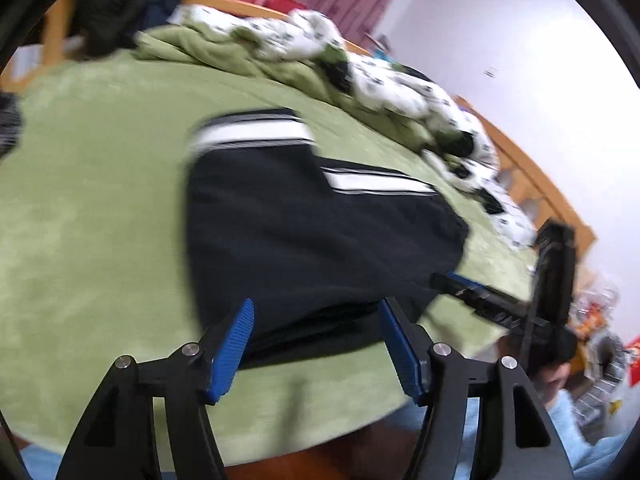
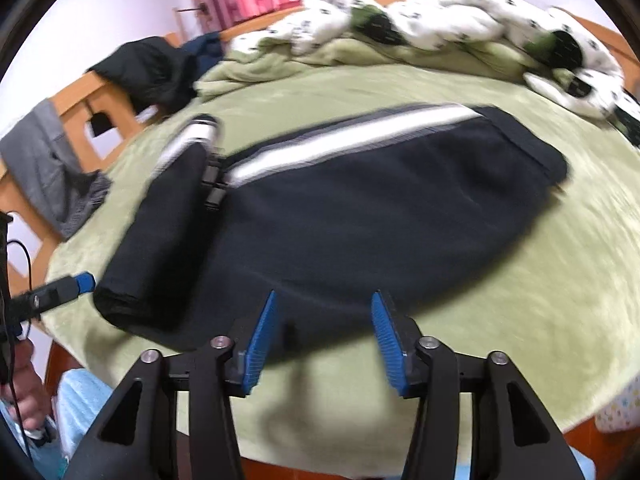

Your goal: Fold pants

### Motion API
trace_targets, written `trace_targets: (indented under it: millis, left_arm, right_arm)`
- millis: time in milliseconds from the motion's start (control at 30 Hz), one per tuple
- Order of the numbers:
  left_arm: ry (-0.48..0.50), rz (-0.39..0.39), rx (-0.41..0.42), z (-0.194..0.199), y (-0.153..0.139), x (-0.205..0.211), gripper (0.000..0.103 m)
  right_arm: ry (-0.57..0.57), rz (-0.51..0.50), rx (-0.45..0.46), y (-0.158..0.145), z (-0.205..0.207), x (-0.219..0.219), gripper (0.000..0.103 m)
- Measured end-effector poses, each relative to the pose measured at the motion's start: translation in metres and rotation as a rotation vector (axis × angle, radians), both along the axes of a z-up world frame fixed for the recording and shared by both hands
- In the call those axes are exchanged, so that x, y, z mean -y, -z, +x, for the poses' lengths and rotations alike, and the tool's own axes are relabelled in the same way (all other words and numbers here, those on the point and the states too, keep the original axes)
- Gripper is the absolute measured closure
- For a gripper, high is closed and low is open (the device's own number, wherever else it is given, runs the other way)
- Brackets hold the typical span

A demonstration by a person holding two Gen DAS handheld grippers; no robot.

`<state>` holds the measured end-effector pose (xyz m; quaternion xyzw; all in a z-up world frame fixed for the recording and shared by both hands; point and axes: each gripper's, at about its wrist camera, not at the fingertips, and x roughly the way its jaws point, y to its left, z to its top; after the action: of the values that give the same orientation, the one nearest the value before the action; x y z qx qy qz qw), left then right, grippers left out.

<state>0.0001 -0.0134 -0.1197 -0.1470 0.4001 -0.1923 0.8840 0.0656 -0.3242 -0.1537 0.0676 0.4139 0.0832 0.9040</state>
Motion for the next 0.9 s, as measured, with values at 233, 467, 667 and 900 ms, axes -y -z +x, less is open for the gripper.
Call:
trace_targets:
  millis: [233,467,667,900]
  left_arm:
    - [-0.164,0.053,-0.084,-0.01,0.029,-0.059,0.041]
    - [-0.196,0.045,-0.112,-0.005,0.035,-0.068,0.041]
    - [-0.176,0.033,-0.144,0.007,0.037,-0.052,0.041]
    - [-0.149,-0.005,-0.131,0.019,0.031,-0.012,0.041]
  right_arm:
    - [-0.111,0.182,-0.023,-0.001,0.028,-0.065,0.05]
    - [-0.115,0.293,-0.093,0.023,0.048,-0.097,0.08]
    - [-0.186,0.165,0.104,-0.022,0.037,-0.094,0.086]
    - [-0.134,-0.025,0.267,-0.069,0.042,-0.022,0.088]
